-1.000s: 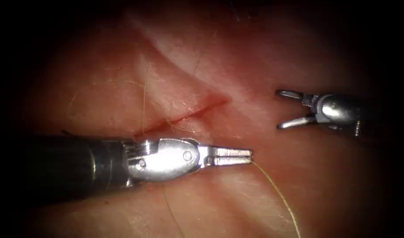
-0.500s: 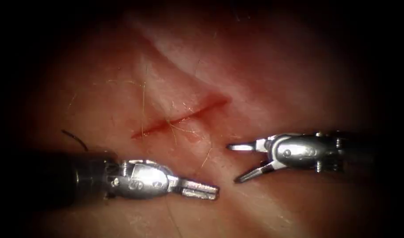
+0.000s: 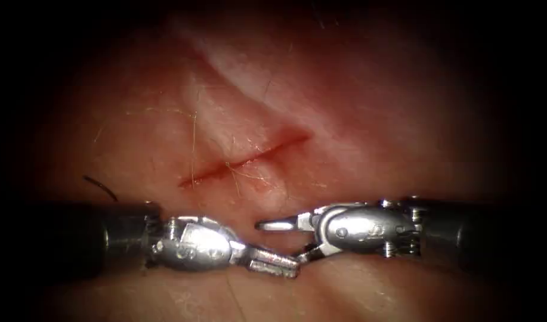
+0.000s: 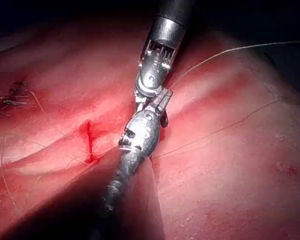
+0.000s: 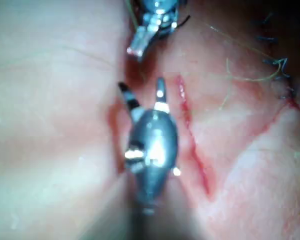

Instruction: Wound Closure

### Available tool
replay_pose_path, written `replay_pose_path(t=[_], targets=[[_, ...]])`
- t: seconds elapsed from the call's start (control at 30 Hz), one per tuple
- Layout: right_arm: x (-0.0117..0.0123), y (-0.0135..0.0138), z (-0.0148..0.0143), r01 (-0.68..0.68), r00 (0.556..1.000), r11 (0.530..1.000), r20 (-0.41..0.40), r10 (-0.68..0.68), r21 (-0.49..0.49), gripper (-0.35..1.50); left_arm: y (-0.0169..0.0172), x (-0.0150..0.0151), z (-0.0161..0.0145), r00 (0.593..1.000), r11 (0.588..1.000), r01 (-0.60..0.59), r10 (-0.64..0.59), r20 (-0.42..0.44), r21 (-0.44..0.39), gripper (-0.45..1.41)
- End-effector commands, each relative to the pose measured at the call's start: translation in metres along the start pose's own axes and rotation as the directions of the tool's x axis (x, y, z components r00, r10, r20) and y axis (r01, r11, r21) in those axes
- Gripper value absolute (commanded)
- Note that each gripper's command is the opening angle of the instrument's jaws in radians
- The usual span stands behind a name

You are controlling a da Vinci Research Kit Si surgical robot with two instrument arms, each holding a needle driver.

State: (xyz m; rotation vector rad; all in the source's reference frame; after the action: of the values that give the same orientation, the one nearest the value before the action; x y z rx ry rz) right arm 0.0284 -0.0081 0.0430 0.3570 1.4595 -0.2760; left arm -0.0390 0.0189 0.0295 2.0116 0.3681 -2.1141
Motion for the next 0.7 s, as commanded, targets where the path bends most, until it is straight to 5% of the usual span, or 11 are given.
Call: replay_pose_path(t=[0.03,0.13,0.17,0.2,0.23,0.3,0.6,0.63,0.7], targets=[[0.0001,0.0006,0.0012,0.004,1.0,1.0,-0.011,-0.004,-0.002,1.06,-0.0002,-0.0007,0.0006,1.0,1.0,0.001,-0.001,0.004,-0.001,-0.45],[0.0,0.0011,0.002,0.004,1.0,1.0,-0.012,-0.004,-0.008,1.04,-0.0003,-0.0007,0.0007,1.0,1.0,0.001,-0.001,0.004,0.0,-0.45],[-0.0003,0.0015,0.0023,-0.008,1.0,1.0,-0.018,0.008,-0.011,0.86,-0.0002,-0.0007,0.0008,1.0,1.0,0.001,-0.001,0.007,0.004,-0.45],[-0.0006,0.0018,0.0021,-0.006,1.0,1.0,-0.023,0.006,-0.004,0.39,-0.0002,-0.0007,0.0009,1.0,1.0,0.001,-0.001,0.01,0.002,-0.45],[-0.0008,0.002,0.0019,-0.007,1.0,1.0,-0.021,0.007,-0.013,0.24,-0.0002,-0.0007,0.0008,1.0,1.0,0.001,-0.001,0.01,0.002,-0.45],[-0.0011,0.0021,0.0015,-0.031,0.999,0.999,-0.023,0.031,-0.016,-0.35,-0.0002,-0.0007,0.0008,1.0,1.0,0.001,-0.001,0.009,0.002,-0.45],[-0.0006,0.0017,-0.0006,-0.187,0.982,0.982,-0.037,0.187,0.001,-0.35,-0.0009,-0.0005,0.0012,0.998,0.998,0.006,-0.009,0.066,0.056,-0.45],[-0.0006,0.0018,-0.0008,-0.188,0.982,0.982,-0.032,0.188,-0.002,-0.35,-0.0014,-0.0004,0.0015,0.987,0.992,0.087,-0.098,0.127,0.087,0.71],[-0.0009,0.002,-0.0012,-0.196,0.98,0.98,-0.019,0.196,-0.011,-0.35,-0.0022,-0.0001,0.0018,0.971,0.978,0.151,-0.174,0.164,0.144,1.28]])
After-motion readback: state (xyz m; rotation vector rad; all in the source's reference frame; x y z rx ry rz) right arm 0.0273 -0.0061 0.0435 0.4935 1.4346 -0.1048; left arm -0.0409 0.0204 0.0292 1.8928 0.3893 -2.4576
